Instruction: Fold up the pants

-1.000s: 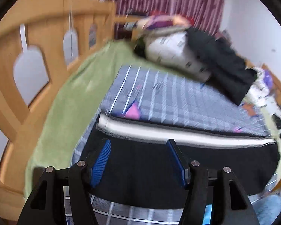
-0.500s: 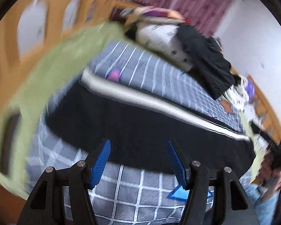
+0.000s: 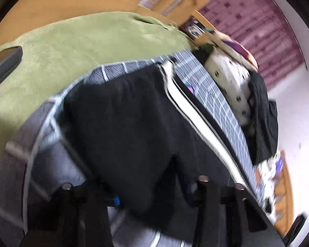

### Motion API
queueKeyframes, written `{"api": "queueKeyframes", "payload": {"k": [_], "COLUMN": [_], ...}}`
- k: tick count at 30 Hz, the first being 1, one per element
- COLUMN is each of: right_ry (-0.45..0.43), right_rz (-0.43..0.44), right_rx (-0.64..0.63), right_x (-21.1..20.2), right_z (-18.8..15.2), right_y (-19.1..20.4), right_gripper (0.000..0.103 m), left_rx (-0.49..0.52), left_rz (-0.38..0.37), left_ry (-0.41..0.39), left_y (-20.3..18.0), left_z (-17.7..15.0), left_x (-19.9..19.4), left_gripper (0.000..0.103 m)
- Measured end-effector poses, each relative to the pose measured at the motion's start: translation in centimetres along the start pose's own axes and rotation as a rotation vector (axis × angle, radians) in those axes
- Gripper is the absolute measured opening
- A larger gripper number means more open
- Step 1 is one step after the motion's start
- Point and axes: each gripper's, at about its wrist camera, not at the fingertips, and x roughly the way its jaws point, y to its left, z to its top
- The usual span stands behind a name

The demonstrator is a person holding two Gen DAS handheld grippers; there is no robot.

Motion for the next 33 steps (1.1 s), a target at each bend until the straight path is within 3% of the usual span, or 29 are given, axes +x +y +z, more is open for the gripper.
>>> {"api": "queueKeyframes", "payload": {"k": [3,5,7,8,12,15,19,22,24,27,29,33], "right_ry": [0.019,-0.004,-0.027,-0.038,-0.062,-0.072,-0.069,-0.083,-0.083,-0.082,-0.09,-0.129], "right_rz": [-0.004,-0.017,-0.027,-0.038,-0.096,-0.103,-0.105,-0.126,-0.174,-0.207,-0.216,-0.24], "right_rx": [0.002,-0.004,-0.006,-0.006,0.046,0.141,0.235,0.259,0.246,0.248,0.28,0.358], "right_x": [0.0,-0.9,-1.7,-2.2,-4.3,-5.8,-7.0,-7.6,-7.8,-8.2,-8.8,-10.5], "right_z": [-0.1,-0.3,-0.7,-1.0,-2.4,-3.6,-4.7,-5.5,-6.1,-7.0,-7.5,-8.6], "right_y": [-0.5,-1.1,-1.8,-2.2,-5.7,-9.2,-13.1,-15.1,-16.3,-17.9,-19.2,-22.1], "right_gripper": [0.065,0.065,0.065,0.065,0.065,0.065,0.065,0.065,0.065,0.065,0.065,0.065], "left_rx": [-0.092,-0.068,-0.002,0.075,0.291,0.432,0.585,0.795,0.979,1.175,1.287,1.37], "left_rz": [-0.009,0.02,0.087,0.155,0.31,0.323,0.226,0.176,0.141,0.054,-0.015,-0.054], "left_ry": [-0.02,-0.025,-0.034,-0.053,-0.159,-0.214,-0.245,-0.245,-0.259,-0.227,-0.132,0.075], "left_y": [0.9,0.3,-1.2,-2.7,-7.8,-13.2,-21.0,-28.0,-32.9,-37.5,-40.1,-41.4], "left_z": [0.7,0.7,0.5,0.2,-0.6,-1.2,-3.1,-7.2,-12.0,-19.1,-25.2,-34.4], "left_x": [0.4,0.5,0.9,0.8,-0.9,-3.0,-4.8,-4.9,-4.6,-3.9,-2.4,2.2], "left_gripper": [0.027,0.023,0.02,0.018,0.01,0.01,0.009,0.009,0.009,0.009,0.009,0.01]}}
